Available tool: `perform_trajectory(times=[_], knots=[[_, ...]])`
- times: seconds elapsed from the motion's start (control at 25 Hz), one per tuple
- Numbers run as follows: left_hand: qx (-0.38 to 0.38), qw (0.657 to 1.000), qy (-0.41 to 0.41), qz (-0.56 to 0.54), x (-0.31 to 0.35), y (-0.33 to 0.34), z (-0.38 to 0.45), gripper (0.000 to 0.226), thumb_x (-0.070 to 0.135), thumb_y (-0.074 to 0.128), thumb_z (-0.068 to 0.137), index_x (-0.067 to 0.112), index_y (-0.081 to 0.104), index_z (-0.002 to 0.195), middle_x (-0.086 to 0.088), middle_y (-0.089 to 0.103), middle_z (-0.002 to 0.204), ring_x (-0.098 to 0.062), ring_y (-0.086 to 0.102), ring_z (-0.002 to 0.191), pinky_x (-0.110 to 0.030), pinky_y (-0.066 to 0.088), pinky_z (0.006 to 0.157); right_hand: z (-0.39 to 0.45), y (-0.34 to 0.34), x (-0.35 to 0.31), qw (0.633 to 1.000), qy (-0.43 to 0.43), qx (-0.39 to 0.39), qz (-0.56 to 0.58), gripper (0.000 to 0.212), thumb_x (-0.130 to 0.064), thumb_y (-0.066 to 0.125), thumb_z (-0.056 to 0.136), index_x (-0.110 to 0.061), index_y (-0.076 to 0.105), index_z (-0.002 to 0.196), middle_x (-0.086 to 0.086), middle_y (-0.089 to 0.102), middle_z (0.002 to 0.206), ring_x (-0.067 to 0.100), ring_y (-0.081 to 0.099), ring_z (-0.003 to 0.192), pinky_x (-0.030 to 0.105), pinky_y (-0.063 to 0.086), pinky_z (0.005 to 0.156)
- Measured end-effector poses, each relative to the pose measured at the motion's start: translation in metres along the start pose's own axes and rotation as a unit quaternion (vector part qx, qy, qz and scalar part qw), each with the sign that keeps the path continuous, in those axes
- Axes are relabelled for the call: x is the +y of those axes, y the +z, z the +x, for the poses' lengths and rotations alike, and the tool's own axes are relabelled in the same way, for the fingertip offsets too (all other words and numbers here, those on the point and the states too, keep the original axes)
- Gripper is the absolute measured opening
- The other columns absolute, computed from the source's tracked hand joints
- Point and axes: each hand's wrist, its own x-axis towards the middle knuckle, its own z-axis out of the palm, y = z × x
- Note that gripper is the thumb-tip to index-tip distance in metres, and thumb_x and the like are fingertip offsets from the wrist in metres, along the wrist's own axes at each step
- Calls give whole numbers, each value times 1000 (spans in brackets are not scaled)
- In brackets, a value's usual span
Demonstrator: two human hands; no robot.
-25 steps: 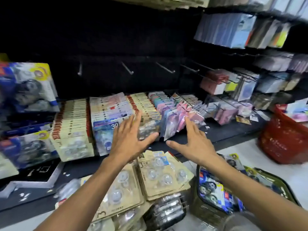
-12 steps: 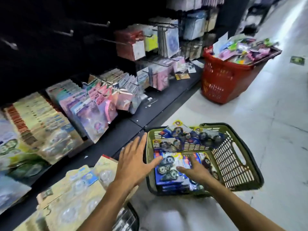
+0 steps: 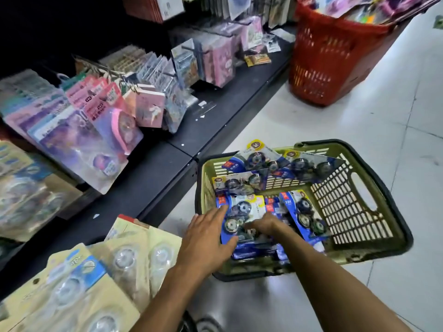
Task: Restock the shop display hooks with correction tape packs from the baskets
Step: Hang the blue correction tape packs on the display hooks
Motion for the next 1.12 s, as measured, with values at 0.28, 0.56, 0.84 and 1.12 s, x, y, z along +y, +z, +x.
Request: perform_trajectory(times=[0.28,0.56,0.84,1.12], knots=[[8,1000,-11,-4,2,-5,-4,74,55,54,97,32,21,160,10,30,164,-14,31,147,-28,23,119,9,4,2,996,20,-3,84,85,-45,82,79,1,44,138,13,55,116,24,53,96,34,44,80],[14,999,-33,-21,5,-6,-5,71,53,57,95,33,29,157,11,39,159,-15,37,143,-26,26,117,-5,11,-6,981,-4,-24,192,98,-40,95,59,-3,40,131,13,62,120,22,64,88,30,53,64],[66,971,-91,-209,10,-12,-1,74,46,72,90,30,38,153,10,50,150,-14,47,136,-31,38,111,-83,-54,14,947,-139,-42,288,64,-16,93,61,-6,66,118,11,77,102,28,74,94,40,59,89],[20,720,-195,-666,39,-13,-3,72,27,95,50,17,71,117,-14,77,107,-37,75,96,-56,57,93,-134,-57,13,884,-245,-186,351,57,-45,67,86,-17,57,135,7,69,127,24,65,119,42,48,105]])
